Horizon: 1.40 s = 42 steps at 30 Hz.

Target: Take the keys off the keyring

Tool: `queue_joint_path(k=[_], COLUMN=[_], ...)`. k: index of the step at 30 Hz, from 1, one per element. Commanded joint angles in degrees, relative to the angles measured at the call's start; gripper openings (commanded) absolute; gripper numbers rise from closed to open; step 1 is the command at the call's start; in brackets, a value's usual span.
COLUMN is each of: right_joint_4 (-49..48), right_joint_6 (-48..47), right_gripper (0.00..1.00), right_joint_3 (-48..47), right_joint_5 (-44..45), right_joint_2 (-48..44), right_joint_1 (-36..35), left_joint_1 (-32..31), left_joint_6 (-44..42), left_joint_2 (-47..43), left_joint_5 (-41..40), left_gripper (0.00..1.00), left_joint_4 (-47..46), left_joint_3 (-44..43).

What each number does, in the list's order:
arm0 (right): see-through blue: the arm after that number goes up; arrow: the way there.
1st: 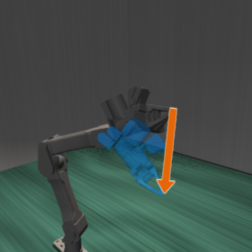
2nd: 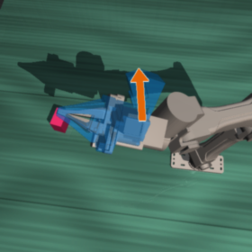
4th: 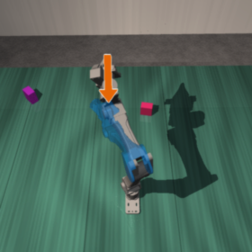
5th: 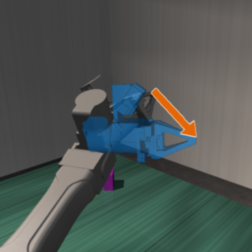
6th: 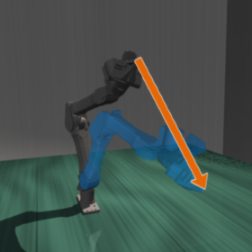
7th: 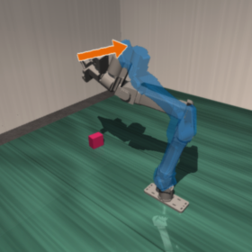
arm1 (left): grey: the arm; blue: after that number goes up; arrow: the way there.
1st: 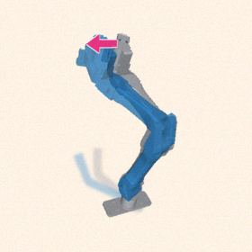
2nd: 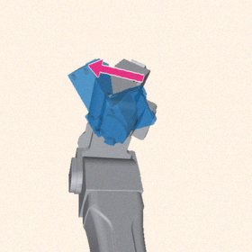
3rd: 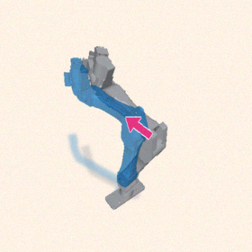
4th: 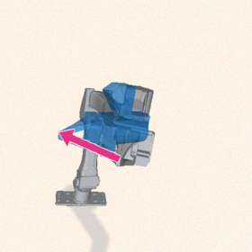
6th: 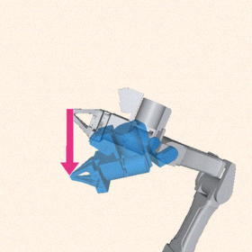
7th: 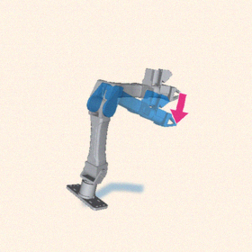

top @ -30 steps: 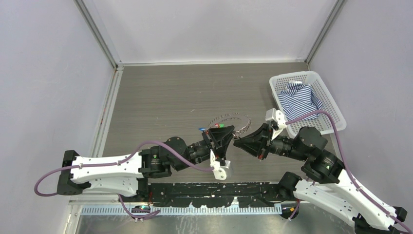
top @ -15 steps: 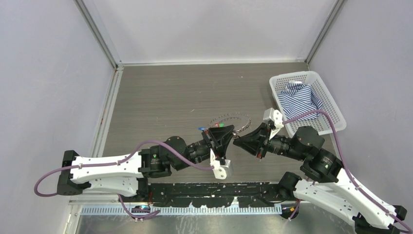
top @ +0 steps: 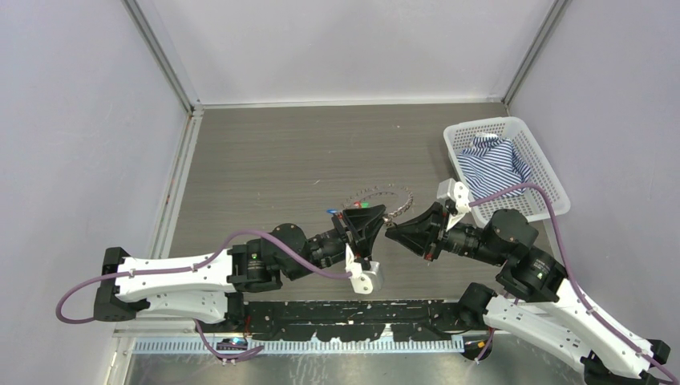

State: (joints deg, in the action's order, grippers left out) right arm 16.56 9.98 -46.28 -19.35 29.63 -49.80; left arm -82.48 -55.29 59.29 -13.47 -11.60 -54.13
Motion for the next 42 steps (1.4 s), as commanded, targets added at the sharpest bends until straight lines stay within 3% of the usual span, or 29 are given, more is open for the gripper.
queue_joint_path(k=[1,25,42], right_joint_4=[-2.07,1.0,6.43], right_joint_6=[-0.58,6.77,4.74], right_gripper=[0.02,0.01,0.01], right_joint_3=[0.12,-0.68,-4.78], right_joint_5=[1.64,2.13,1.95], right_joint_2=[0.31,-1.87,-0.43], right_joint_1=[-0.16,-0.2,-0.2], left_joint_1=[0.22,1.63,4.12], left_joint_6=[0.44,-2.53,0.56], left_joint_2=[-1.27,-0.28,-0.57], left_joint_5=[-0.02,-2.37,-0.91], left_gripper=[0.0,0.0,0.0], left_joint_4=[-3.94,-6.95,-9.85], left_joint_3=[-2.97,0.95,5.09])
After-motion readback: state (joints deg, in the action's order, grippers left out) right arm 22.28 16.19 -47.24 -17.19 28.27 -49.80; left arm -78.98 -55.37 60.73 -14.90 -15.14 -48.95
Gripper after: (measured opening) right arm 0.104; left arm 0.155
